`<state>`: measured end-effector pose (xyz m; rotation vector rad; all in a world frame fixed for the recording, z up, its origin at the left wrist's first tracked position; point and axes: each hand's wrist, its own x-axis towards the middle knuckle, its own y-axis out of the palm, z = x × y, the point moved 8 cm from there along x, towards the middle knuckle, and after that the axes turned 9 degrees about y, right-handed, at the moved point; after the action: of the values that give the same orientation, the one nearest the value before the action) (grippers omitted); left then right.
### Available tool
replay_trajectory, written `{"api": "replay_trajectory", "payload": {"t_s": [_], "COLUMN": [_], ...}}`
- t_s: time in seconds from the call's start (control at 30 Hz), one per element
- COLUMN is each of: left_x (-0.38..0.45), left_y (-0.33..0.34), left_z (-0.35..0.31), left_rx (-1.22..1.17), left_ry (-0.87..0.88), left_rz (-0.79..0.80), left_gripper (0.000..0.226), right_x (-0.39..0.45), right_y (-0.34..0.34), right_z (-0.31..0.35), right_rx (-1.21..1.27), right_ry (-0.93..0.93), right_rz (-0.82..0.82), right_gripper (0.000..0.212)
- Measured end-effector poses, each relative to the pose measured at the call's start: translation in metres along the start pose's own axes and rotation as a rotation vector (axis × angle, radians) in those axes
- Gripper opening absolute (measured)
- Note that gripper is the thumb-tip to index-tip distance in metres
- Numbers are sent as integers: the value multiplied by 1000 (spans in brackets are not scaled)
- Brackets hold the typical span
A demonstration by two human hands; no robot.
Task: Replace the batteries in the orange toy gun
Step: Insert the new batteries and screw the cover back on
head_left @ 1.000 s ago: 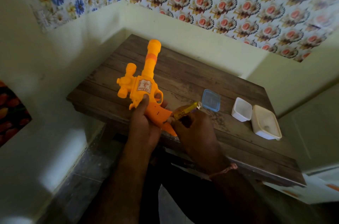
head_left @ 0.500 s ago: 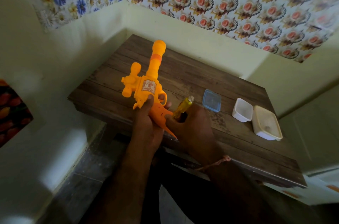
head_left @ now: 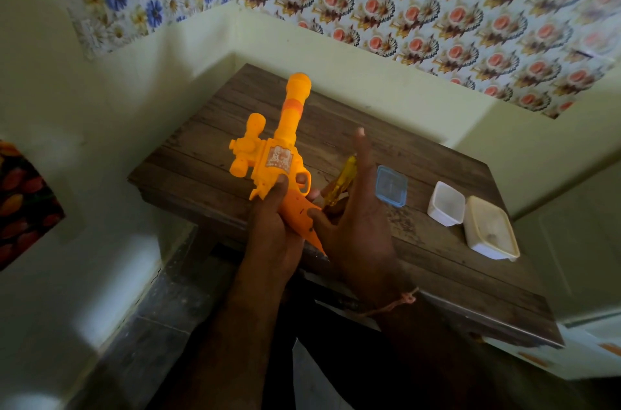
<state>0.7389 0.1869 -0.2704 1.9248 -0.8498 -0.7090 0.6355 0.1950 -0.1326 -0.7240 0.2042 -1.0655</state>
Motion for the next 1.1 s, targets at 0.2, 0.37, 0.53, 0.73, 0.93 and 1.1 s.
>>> {"api": "replay_trajectory", "payload": {"t_s": [0.2,0.37,0.53,0.73,0.93,1.1], "left_x": [-3,2,1,-2,-3,-4], "left_y": [-5,-11,-12,-11,-10,-13], "left_z": [-2,-5,-6,-6,-7,-9], "left_rx": [63,94,115,116,121,102], "left_ry": [28,57,70,67,64,65], "left_rz": [-34,-76,-64,-67,-63,-97], "left_gripper": [66,58,67,66,69,72], "right_x": [3,10,24,17,16,23], "right_y": [-12,-37,-36,-23,-17,-19], "right_z": [10,27,29,35,34,37], "right_rx": [-163,-347,-645,-796,-766,-848], "right_ry": [-83,-205,-184,-206,-188,-203], "right_rz": [-6,45,143,239,331,291], "right_gripper": [66,20,26,19,22,29]}}
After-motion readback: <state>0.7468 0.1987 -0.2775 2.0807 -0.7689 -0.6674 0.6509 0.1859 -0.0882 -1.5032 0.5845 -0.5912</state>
